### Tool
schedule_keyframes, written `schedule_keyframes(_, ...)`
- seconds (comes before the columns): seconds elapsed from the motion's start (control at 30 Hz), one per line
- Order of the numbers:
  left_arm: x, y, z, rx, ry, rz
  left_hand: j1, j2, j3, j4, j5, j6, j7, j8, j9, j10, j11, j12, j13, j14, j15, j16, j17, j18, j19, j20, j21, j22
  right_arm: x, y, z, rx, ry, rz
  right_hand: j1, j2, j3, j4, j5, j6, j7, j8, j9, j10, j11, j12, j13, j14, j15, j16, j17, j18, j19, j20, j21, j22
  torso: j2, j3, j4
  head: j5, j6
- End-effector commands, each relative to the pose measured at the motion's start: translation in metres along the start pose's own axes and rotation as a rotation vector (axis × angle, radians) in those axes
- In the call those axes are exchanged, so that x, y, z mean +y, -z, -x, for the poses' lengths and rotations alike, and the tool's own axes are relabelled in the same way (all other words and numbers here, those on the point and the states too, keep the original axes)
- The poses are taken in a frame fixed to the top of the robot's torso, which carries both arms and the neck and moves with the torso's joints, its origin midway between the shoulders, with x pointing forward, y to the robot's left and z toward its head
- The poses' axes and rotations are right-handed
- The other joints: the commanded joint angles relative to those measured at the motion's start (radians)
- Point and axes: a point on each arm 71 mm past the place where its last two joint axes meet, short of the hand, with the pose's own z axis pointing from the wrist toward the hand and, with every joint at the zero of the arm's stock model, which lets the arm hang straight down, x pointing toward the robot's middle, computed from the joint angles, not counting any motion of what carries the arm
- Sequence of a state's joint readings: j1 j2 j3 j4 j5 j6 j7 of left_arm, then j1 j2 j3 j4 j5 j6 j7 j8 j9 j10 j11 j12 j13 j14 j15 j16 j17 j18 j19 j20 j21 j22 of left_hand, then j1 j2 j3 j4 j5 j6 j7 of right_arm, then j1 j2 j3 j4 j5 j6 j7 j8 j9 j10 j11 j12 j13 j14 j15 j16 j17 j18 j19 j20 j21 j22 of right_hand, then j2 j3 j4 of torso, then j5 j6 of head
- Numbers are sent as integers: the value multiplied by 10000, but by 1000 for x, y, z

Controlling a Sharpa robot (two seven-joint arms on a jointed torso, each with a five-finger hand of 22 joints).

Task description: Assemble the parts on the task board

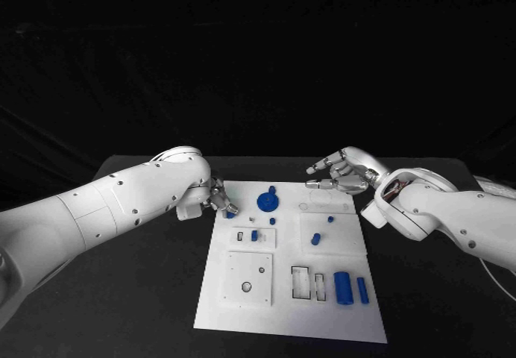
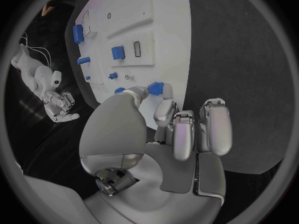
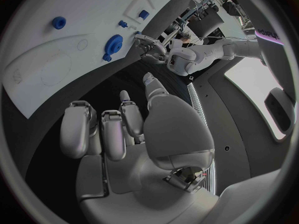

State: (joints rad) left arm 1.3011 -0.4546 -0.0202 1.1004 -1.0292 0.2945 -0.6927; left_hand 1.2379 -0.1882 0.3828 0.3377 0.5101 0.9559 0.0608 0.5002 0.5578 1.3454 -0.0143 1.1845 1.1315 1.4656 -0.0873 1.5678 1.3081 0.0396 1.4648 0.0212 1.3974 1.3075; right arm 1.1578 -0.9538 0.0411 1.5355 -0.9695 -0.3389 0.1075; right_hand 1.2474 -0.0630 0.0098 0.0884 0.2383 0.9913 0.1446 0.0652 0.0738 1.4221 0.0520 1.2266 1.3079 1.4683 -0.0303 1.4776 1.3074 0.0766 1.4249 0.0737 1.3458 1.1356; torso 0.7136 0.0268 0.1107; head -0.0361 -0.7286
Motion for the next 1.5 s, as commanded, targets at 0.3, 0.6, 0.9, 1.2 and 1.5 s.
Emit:
schedule_keyframes(0.3,5,2,-4,255,-105,204,-224,-3,3689,-3437,141,-4,132,-107,-36,-129,54,-114,-53,1052,127,30,2627,93,396,81,-21,771,0,0,-1,144,-7,85,-35,67,-59,-15,35,-13,-44,33,9,-60,4,-5,764,675,49,-37,1096,70,-45,13,-59,-2,3,-4,1,7,3)
schedule_keyframes(0.6,7,2,-4,344,-148,208,-417,-31,4300,-3658,171,-23,207,-334,-206,-253,122,-189,-132,1052,175,30,2627,101,371,123,-36,774,0,0,-1,159,-8,81,-35,67,-59,-15,35,-13,-44,33,9,-60,4,-5,764,675,49,-37,1096,70,-45,13,-59,-2,4,0,-3,7,4)
schedule_keyframes(0.9,9,3,-5,383,-164,185,-463,-50,4492,-3781,169,-24,238,-444,-323,-282,144,-213,-173,1052,192,30,2627,106,359,138,-45,772,0,0,-2,173,-10,76,-30,65,-68,-17,45,-15,-44,32,9,-56,4,5,767,677,48,-35,1101,68,-40,13,-55,7,10,-3,-7,-2,5)
schedule_keyframes(1.2,9,4,-5,374,-151,151,-482,-57,4566,-3839,174,-8,249,-491,-383,-290,154,-222,-192,1052,201,30,2627,107,355,146,-46,775,0,1,-2,182,-12,77,-30,65,-68,-17,45,-15,-44,32,9,-56,4,5,767,677,48,-35,1101,68,-40,13,-55,7,6,3,-5,-6,-10)
schedule_keyframes(1.5,14,4,-3,248,-18,129,-451,-142,4624,-4042,231,132,234,-521,-484,-257,142,-196,-192,1052,195,30,2627,117,342,144,-67,761,0,1,-2,192,-12,85,-30,65,-68,-17,45,-15,-44,32,9,-56,4,5,767,677,48,-35,1101,68,-40,13,-55,7,6,4,-8,-3,4)
